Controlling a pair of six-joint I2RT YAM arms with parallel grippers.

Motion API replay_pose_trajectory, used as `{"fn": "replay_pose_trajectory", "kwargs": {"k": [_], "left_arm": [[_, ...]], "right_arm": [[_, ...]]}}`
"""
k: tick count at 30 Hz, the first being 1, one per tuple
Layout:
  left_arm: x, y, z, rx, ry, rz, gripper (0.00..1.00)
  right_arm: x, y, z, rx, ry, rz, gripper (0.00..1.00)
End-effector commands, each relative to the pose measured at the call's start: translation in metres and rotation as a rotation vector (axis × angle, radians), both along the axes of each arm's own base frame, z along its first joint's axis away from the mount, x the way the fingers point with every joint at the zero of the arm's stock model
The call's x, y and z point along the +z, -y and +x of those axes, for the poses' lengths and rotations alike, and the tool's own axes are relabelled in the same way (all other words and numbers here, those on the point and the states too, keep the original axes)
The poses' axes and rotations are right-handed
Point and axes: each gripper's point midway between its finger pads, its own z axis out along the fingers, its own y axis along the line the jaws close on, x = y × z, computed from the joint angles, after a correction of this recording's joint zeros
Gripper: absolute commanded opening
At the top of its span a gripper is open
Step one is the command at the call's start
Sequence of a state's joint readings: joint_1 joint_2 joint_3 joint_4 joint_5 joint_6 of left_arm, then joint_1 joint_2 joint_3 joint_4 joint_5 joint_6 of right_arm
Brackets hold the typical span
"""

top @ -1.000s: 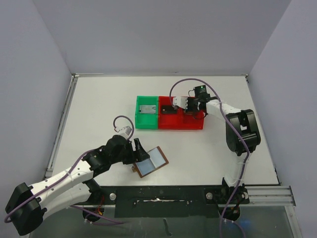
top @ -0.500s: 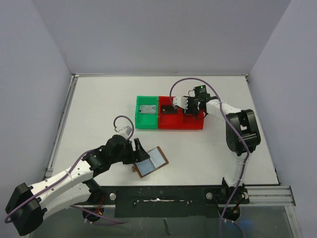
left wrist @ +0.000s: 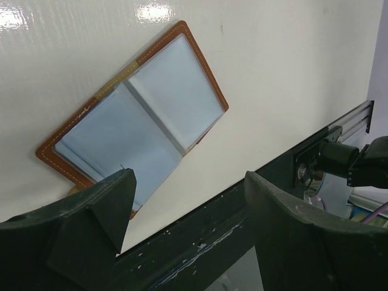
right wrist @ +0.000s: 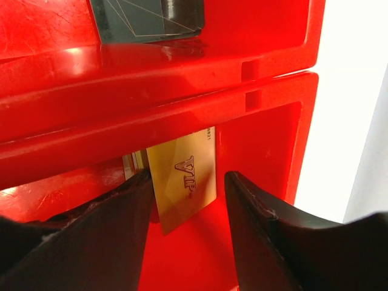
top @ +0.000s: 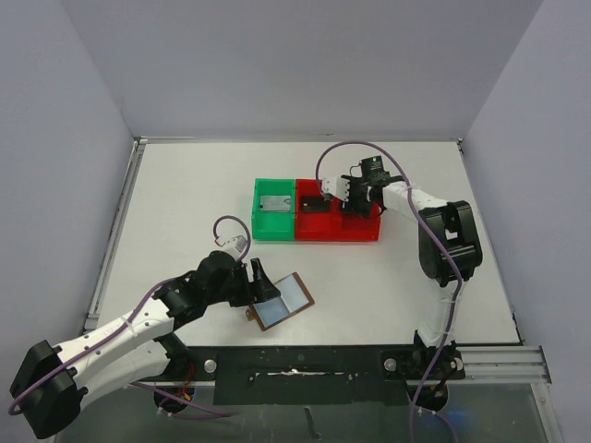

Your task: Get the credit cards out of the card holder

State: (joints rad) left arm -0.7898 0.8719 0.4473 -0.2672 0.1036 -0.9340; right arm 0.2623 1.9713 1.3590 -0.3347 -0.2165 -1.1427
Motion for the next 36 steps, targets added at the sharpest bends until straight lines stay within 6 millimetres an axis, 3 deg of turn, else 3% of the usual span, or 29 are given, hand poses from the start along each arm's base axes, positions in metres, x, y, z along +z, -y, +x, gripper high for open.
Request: {"fn": "replay_pose_trajectory", "kwargs": {"k": [1, 7, 22, 31, 33, 36], "left_arm": [[0.009, 0.005, 0.001, -0.024, 0.021, -0.032, 0.71], [0.012, 0.006, 0.002, -0.019, 0.019, -0.045, 0.71], [0.022, 0.009, 0.01, 0.039, 0.031, -0.1, 0.72], [0.02, 0.002, 0.013, 0.067, 0.024, -0.079, 0.72], [0.022, 0.002, 0.013, 0.073, 0.016, -0.085, 0.72], [0.023, 0.0, 0.01, 0.085, 0.0, -0.093, 0.72]], "right_arm": [[0.011, -0.002, 0.008, -0.01, 0.008, 0.019, 0.52], [0.015, -0.003, 0.008, -0.021, 0.009, 0.031, 0.54], [0.046, -0.005, 0.006, -0.044, 0.059, 0.107, 0.59], [0.075, -0.008, -0.001, -0.046, 0.108, 0.182, 0.61], [0.089, -0.01, -0.003, -0.063, 0.123, 0.222, 0.61], [0.129, -0.019, -0.012, -0.113, 0.179, 0.379, 0.61]]}}
